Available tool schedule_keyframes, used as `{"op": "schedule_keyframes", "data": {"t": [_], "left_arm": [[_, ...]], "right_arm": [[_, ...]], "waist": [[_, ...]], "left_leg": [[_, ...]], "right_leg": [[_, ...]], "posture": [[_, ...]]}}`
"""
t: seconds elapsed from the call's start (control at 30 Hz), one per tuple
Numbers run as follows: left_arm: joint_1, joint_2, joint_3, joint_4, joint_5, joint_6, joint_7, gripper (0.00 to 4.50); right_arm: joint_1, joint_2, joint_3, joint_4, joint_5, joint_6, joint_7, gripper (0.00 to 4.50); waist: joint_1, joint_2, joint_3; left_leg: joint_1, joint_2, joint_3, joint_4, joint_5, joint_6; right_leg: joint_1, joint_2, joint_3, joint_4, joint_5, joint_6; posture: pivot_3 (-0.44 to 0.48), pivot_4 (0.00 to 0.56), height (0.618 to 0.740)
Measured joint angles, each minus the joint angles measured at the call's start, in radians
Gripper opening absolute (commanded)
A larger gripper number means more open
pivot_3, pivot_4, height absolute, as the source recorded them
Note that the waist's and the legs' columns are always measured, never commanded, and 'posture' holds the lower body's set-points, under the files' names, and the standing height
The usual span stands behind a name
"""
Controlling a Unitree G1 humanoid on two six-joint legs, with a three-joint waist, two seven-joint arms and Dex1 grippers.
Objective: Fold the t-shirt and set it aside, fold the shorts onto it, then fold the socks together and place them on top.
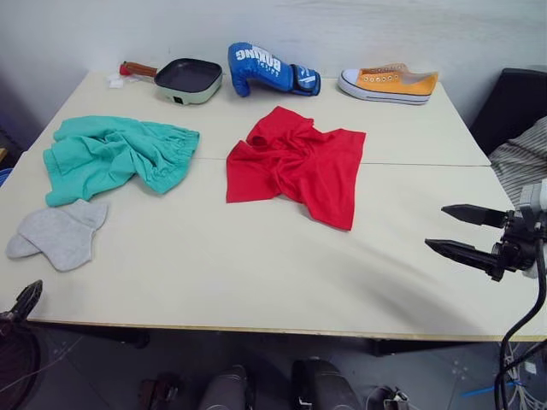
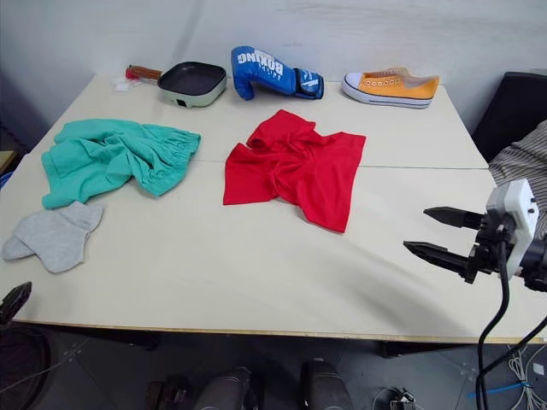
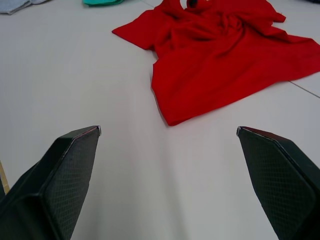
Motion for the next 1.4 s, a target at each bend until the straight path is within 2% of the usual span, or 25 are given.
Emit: {"op": "schedule_keyframes", "data": {"t": [0.67,0.83,0.93,1.03,1.17,1.23,1.4], "left_arm": [[-0.050,-0.021,-0.081,-0.029,0.009,-0.011,0.020,4.50],[-0.078,0.036,-0.188,-0.118,0.025,0.003,-0.040,4.50],[-0.134,0.102,-0.290,-0.168,0.025,0.030,-0.113,4.50],[-0.273,0.174,-0.432,-0.173,0.045,0.043,-0.197,4.50],[-0.530,0.204,-0.655,-0.115,0.121,0.035,-0.290,4.50],[-0.713,0.179,-0.782,0.013,0.205,-0.009,-0.333,4.50],[-1.024,0.065,-0.981,0.331,0.382,-0.156,-0.376,4.50]], "right_arm": [[0.010,0.019,0.020,-0.021,-0.054,-0.029,-0.044,4.46],[0.020,0.022,0.019,-0.095,-0.066,-0.040,-0.083,4.46],[0.017,0.022,0.026,-0.148,-0.066,-0.027,-0.117,4.46],[0.010,0.022,0.080,-0.212,-0.079,-0.015,-0.152,4.46],[-0.056,0.046,0.200,-0.261,-0.129,-0.007,-0.210,4.46],[-0.114,0.068,0.278,-0.250,-0.183,-0.008,-0.249,4.46],[-0.252,0.145,0.476,-0.176,-0.337,-0.053,-0.305,4.46]], "waist": [[-0.002,0.000,0.000],[0.001,0.000,0.000],[0.001,0.000,0.000],[0.000,0.001,0.000],[-0.002,0.002,0.001],[-0.004,0.002,0.001],[-0.003,0.002,0.001]], "left_leg": [[0.000,0.000,0.000,-0.001,0.001,-0.001],[0.000,0.000,0.000,-0.001,0.001,-0.002],[0.000,0.000,-0.001,-0.001,0.002,-0.002],[0.000,0.000,-0.001,-0.001,0.002,-0.003],[0.000,0.000,-0.001,-0.001,0.002,-0.003],[-0.002,0.000,-0.001,0.002,0.003,-0.004],[-0.011,0.000,-0.001,0.011,0.005,-0.003]], "right_leg": [[0.000,0.000,-0.001,-0.001,0.000,0.000],[0.000,0.000,-0.002,0.000,0.000,0.000],[0.001,0.000,-0.002,0.000,0.000,0.000],[0.001,0.000,-0.003,0.000,0.000,0.000],[0.001,0.000,-0.004,0.000,0.000,0.000],[-0.001,0.000,-0.005,0.001,0.000,0.001],[-0.008,0.001,-0.008,0.011,0.001,0.001]], "posture": [[0.000,0.150,0.740],[0.000,0.150,0.740],[0.000,0.150,0.740],[0.000,0.150,0.740],[0.000,0.150,0.740],[0.000,0.150,0.740],[0.000,0.150,0.740]]}}
